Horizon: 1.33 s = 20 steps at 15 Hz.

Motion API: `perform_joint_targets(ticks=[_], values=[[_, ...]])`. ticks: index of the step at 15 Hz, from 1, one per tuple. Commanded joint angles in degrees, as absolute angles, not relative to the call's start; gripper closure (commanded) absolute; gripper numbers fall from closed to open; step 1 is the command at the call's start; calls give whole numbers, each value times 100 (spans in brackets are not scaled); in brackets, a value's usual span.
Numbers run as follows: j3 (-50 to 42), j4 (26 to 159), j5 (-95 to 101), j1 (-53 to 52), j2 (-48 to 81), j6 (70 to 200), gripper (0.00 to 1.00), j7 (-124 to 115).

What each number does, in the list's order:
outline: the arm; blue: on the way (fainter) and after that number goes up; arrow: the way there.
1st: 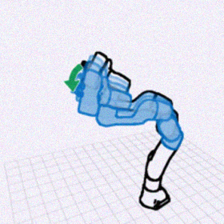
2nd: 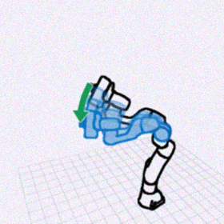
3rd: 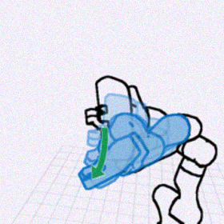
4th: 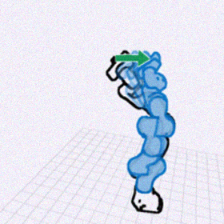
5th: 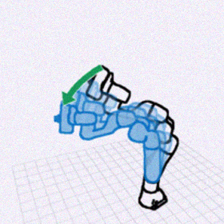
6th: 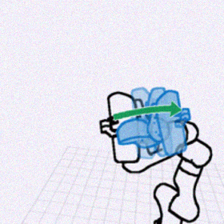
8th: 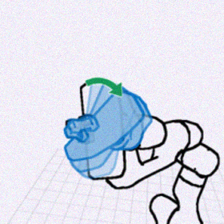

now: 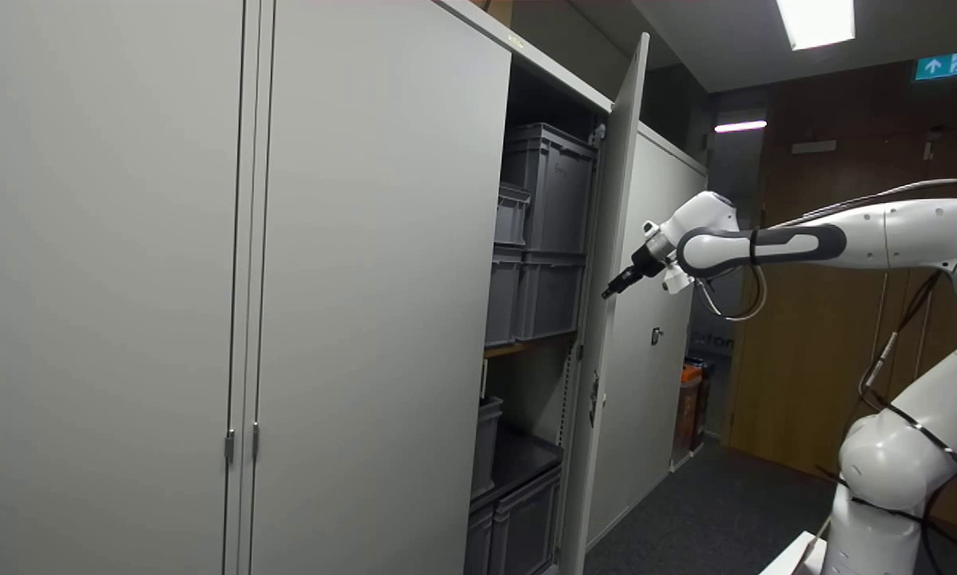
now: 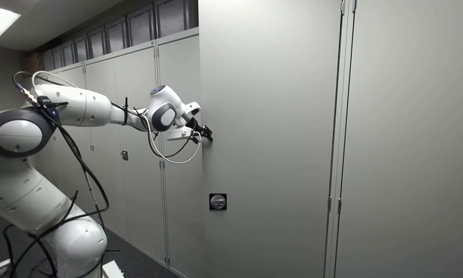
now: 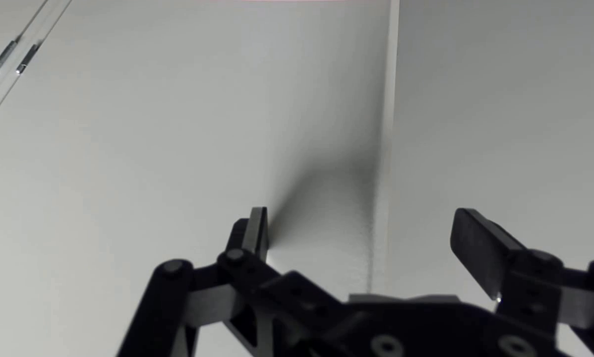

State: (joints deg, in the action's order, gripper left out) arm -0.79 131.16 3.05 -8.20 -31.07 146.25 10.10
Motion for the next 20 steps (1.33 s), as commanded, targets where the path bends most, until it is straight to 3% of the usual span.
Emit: perform_joint_targets(ticks=[1,20], values=[[26,12742,184,-797,-2765,14422,0,930],[325,11688,219,-775,-1867,13705,0,678]])
